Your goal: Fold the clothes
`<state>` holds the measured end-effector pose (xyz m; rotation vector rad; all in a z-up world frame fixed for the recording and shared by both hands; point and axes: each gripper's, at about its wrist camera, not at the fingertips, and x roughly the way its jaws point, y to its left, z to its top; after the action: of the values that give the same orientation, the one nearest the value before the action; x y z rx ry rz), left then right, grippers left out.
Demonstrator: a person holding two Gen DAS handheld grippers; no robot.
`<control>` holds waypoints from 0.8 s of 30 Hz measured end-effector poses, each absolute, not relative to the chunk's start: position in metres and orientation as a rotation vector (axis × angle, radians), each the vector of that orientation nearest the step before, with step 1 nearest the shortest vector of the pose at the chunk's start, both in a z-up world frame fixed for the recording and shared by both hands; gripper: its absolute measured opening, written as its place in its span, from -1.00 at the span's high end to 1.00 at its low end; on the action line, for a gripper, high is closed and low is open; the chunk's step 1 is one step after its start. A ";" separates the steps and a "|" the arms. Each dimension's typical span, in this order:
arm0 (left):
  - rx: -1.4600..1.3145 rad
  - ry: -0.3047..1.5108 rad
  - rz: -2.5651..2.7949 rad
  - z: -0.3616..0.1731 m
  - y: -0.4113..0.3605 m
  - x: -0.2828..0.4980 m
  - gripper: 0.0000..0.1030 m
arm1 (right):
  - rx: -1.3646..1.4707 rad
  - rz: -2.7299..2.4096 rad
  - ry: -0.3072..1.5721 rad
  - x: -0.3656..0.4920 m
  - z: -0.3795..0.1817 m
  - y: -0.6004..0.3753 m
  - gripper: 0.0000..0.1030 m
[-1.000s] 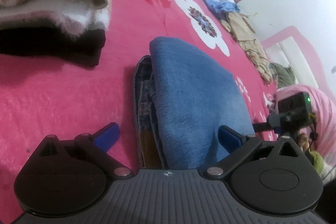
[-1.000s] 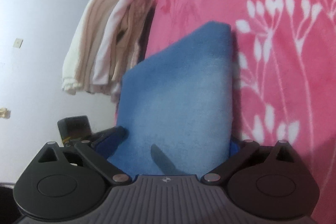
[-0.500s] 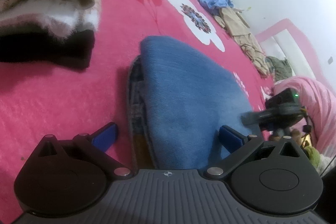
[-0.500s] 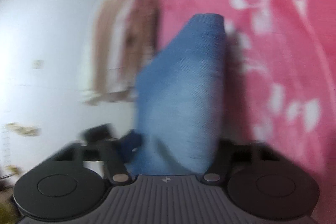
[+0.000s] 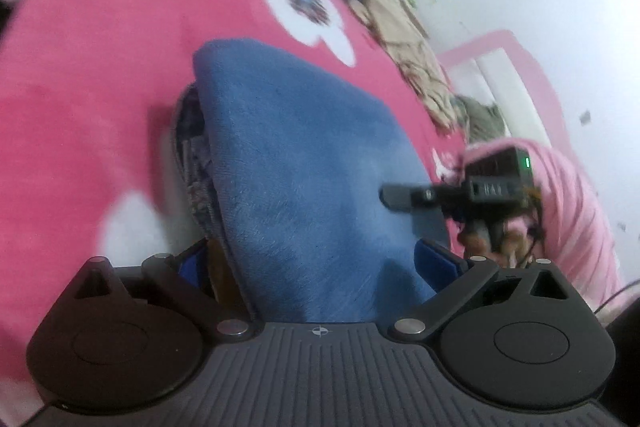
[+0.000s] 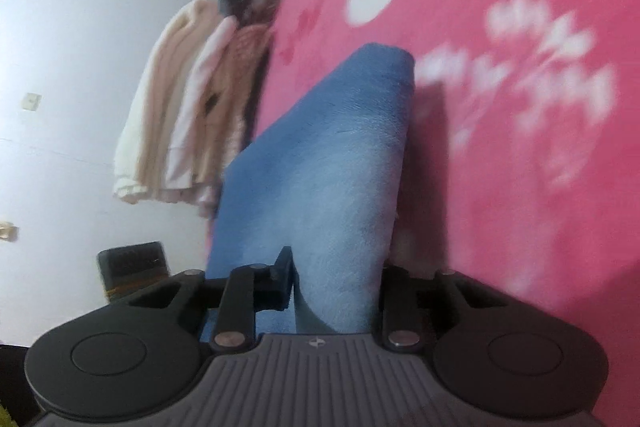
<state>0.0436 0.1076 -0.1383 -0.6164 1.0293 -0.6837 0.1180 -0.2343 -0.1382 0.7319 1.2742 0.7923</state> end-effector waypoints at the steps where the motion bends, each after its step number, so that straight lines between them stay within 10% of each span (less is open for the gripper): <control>1: -0.593 1.021 -0.691 -0.139 0.102 0.043 -0.96 | 0.727 0.773 1.303 0.122 -0.140 -0.240 0.22; 8: -0.662 0.979 -0.668 -0.137 0.142 0.018 -0.90 | 0.404 0.631 1.387 0.120 -0.081 -0.228 -0.31; 24: -0.745 0.915 -0.764 -0.150 0.163 -0.002 -0.92 | 0.009 0.321 1.402 0.128 0.004 -0.145 -0.41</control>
<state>-0.0023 0.1632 -0.1503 -0.7448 0.9153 -0.7637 0.1285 -0.1453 0.0039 0.0092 1.4019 0.3211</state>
